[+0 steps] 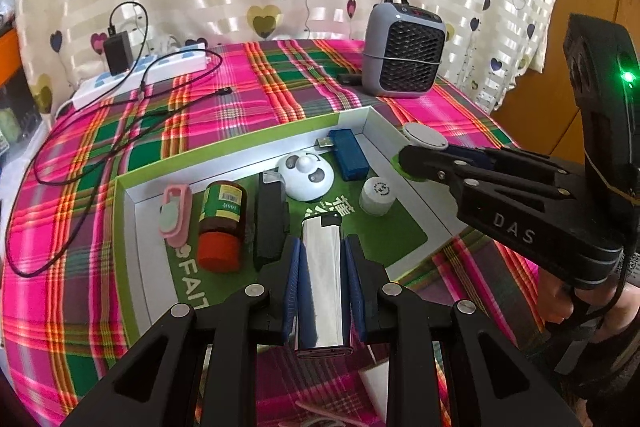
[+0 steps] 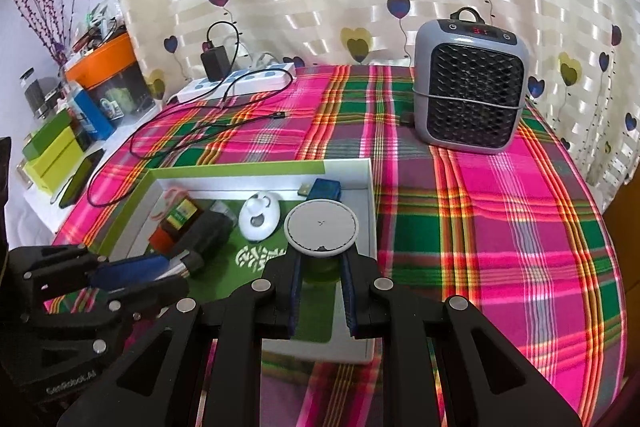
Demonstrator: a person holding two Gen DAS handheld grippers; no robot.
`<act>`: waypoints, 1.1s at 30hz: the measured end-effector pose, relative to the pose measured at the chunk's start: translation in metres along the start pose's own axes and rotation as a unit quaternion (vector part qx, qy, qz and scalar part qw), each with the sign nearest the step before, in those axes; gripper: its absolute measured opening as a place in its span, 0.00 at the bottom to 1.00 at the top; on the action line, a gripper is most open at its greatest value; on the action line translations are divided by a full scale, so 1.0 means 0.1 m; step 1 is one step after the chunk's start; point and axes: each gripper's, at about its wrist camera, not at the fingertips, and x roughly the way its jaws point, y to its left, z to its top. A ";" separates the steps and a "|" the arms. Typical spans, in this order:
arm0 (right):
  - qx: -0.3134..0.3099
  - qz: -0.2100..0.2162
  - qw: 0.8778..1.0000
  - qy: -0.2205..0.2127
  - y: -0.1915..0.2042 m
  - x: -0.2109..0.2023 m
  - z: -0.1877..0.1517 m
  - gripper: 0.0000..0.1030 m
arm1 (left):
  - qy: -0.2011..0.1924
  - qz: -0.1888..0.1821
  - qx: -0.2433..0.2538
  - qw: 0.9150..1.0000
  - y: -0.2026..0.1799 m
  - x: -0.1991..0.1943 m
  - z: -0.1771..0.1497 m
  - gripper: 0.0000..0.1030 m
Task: Organize rigid objects
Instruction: 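Carry the silver lighter with the left tool while the right tool carries the green container over the box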
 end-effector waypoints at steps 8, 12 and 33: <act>-0.025 -0.029 0.999 0.005 0.05 0.19 0.09 0.18 | 0.005 0.001 -0.006 1.000 0.03 0.09 0.03 0.21; -0.023 -0.034 0.999 0.011 0.02 0.28 0.10 0.18 | 0.007 -0.002 -0.007 1.000 0.04 0.13 0.03 0.21; -0.016 -0.027 0.999 0.005 -0.02 0.37 0.11 0.18 | 0.018 0.000 -0.011 1.000 0.05 0.29 0.04 0.21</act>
